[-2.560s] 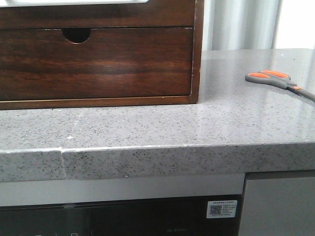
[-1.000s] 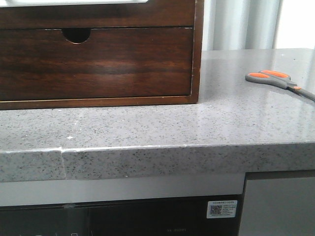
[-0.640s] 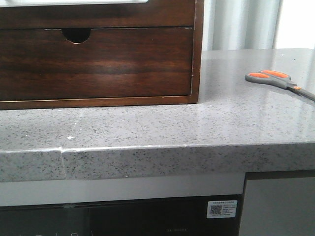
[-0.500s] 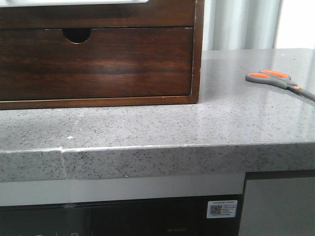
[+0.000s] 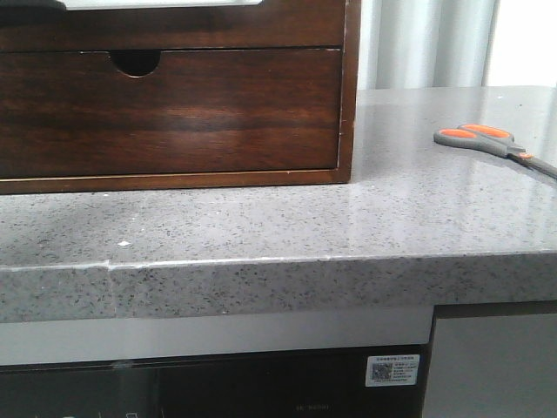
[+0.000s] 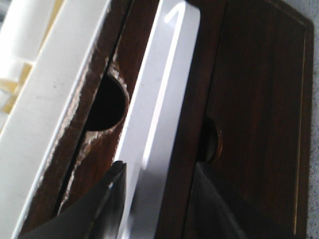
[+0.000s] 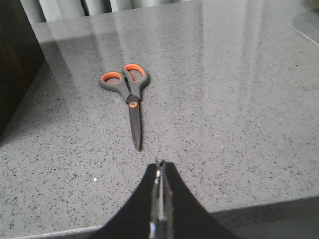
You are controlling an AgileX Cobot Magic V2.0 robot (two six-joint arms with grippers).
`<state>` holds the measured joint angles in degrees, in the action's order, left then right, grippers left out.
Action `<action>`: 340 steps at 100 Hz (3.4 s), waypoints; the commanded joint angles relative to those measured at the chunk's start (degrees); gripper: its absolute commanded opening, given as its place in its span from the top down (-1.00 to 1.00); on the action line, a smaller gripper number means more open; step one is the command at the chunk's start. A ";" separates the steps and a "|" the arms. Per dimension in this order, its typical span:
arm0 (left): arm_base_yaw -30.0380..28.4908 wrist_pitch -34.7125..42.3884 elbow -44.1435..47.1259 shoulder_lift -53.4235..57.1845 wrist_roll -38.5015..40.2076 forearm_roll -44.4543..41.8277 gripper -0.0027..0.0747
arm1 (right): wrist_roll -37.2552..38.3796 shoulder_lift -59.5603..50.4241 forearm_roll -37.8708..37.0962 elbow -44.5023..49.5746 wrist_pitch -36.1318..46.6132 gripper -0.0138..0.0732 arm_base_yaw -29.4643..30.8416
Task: Put scissors in drawer with both arms
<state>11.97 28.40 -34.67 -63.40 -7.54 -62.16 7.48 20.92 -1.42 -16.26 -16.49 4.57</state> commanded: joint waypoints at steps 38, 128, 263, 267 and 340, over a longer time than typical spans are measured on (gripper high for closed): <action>0.59 0.73 -4.74 -3.78 -1.41 2.47 0.35 | -0.23 0.95 -0.16 -2.00 4.18 0.79 0.01; 0.59 5.27 2.71 6.78 -0.91 2.47 0.98 | -0.23 0.95 -0.16 -2.00 3.96 0.79 0.01; 0.59 17.86 18.30 24.90 6.14 7.30 0.11 | -0.23 1.08 1.42 -2.43 0.73 0.79 0.01; 0.59 19.61 18.30 24.90 7.16 9.12 0.11 | -0.23 1.35 1.42 -2.87 0.73 0.79 0.01; 0.59 11.96 18.30 38.30 13.80 23.36 0.11 | -6.18 44.13 -0.33 -37.15 -12.69 -0.07 -3.69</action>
<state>12.23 39.88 -14.97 -26.84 4.12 -41.79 3.23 60.31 -1.00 -47.04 -30.27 1.02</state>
